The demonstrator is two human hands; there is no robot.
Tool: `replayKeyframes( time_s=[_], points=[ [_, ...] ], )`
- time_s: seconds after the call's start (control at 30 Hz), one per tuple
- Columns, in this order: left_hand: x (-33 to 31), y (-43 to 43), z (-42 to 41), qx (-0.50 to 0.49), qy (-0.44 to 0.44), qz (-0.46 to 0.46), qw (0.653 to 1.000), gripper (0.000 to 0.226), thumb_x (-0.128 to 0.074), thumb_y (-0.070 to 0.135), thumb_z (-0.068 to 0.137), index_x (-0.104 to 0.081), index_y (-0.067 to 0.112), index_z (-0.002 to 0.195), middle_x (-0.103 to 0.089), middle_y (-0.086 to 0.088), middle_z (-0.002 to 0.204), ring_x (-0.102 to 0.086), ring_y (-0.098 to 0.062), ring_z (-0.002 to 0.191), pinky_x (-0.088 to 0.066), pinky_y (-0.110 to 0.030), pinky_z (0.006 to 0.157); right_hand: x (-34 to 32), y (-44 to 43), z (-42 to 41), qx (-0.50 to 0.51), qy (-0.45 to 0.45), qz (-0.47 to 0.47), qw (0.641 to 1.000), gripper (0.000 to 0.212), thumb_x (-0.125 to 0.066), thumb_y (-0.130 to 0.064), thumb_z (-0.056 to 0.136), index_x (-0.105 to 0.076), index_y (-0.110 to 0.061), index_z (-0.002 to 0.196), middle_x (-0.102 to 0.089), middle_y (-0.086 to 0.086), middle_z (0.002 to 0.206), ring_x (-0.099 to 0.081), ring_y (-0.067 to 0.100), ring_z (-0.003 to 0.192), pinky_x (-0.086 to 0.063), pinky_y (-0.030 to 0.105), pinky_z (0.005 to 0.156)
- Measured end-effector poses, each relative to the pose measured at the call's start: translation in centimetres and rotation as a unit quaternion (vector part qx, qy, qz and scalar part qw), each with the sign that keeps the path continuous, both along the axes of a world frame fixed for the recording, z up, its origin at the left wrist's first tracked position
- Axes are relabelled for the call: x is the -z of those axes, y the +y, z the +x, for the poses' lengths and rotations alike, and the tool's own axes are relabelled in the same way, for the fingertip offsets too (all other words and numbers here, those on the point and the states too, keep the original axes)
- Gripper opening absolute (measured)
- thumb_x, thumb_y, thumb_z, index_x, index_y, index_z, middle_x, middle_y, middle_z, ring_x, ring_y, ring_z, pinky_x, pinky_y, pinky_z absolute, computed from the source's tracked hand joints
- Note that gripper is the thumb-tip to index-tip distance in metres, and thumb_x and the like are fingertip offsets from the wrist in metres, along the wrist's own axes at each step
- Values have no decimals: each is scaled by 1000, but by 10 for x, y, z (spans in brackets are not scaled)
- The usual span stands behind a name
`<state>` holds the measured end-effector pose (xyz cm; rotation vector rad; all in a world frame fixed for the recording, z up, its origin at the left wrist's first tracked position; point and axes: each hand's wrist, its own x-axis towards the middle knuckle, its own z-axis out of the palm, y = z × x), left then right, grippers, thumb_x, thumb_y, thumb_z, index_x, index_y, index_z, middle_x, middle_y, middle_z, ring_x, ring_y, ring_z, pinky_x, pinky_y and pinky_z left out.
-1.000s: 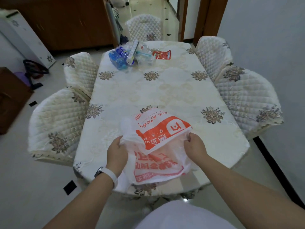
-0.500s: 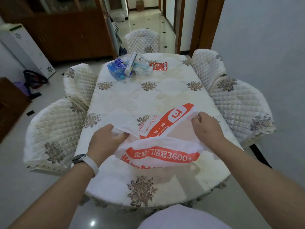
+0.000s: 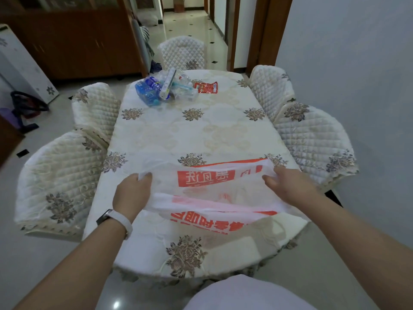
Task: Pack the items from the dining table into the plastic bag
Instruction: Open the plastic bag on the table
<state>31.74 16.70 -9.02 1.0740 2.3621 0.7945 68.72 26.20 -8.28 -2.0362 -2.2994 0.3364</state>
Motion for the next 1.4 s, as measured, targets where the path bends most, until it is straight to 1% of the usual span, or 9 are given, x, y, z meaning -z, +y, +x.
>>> replayKeyframes(
  time_s=[0.1,0.23,0.37,0.57,0.67,0.83,1.0,1.17,1.4],
  points=[
    [2,0,11,86,141,13,986,59,-66,39,84,-48,9,132,-50,-15,130,-47,-36,122,-42,-50,97,2,1,-10,17,11,-7,1000,39,-44,-49,94,-57,-14,106,-65,8,108,-57,28,104,-37,33,70],
    [16,0,28,322,346,214,855,58,-59,41,83,-52,10,132,-51,-16,137,-45,-35,128,-36,-56,106,3,5,-23,34,38,-26,998,36,-46,-46,92,-57,-15,105,-65,10,110,-58,29,105,-44,36,80],
    [46,17,44,487,407,91,767,71,-67,56,75,-55,19,134,-52,-15,142,-49,-35,131,-39,-56,105,2,9,-37,48,42,-29,997,25,-46,-44,88,-51,-20,81,-65,8,96,-59,29,96,-47,35,78],
    [49,59,43,438,323,6,839,23,-49,11,90,-57,19,110,-65,-7,102,-61,-30,86,-41,-33,60,7,5,-49,48,-1,7,999,30,-48,-42,89,-54,-19,109,-62,8,111,-59,28,102,-47,37,79],
    [48,75,39,361,177,-19,915,11,-45,14,95,-55,17,93,-64,-7,87,-59,-31,78,-44,-35,60,15,0,-53,20,-1,116,993,49,-59,-36,85,-52,-14,127,-56,11,115,-56,33,103,-46,41,80],
    [32,99,45,246,-116,-27,962,14,-49,14,82,-60,13,74,-66,-11,74,-61,-31,68,-48,-39,63,35,-24,-72,-194,77,328,921,29,-66,-18,76,-68,-3,101,-62,17,98,-56,33,84,-44,40,75],
    [-2,108,70,167,-243,-21,955,15,-47,9,65,-57,13,53,-48,-3,48,-44,-20,50,-33,-22,49,73,-10,-95,-279,92,103,950,38,-55,-36,83,-67,-10,109,-62,12,110,-61,31,91,-53,44,75],
    [-10,116,81,173,-177,-23,969,24,-67,28,82,-69,22,59,-60,4,56,-52,-13,56,-38,-27,54,102,14,-99,-275,59,-59,958,76,-50,-62,85,-29,-27,149,-19,6,160,-20,26,145,-23,41,116],
    [-5,139,87,170,54,6,984,25,-58,27,92,-63,14,71,-58,2,64,-53,-21,66,-35,-30,53,138,9,-69,-367,-36,-172,914,73,-37,-59,91,-18,-24,152,-4,9,162,-2,30,148,-7,48,119]
  ],
)
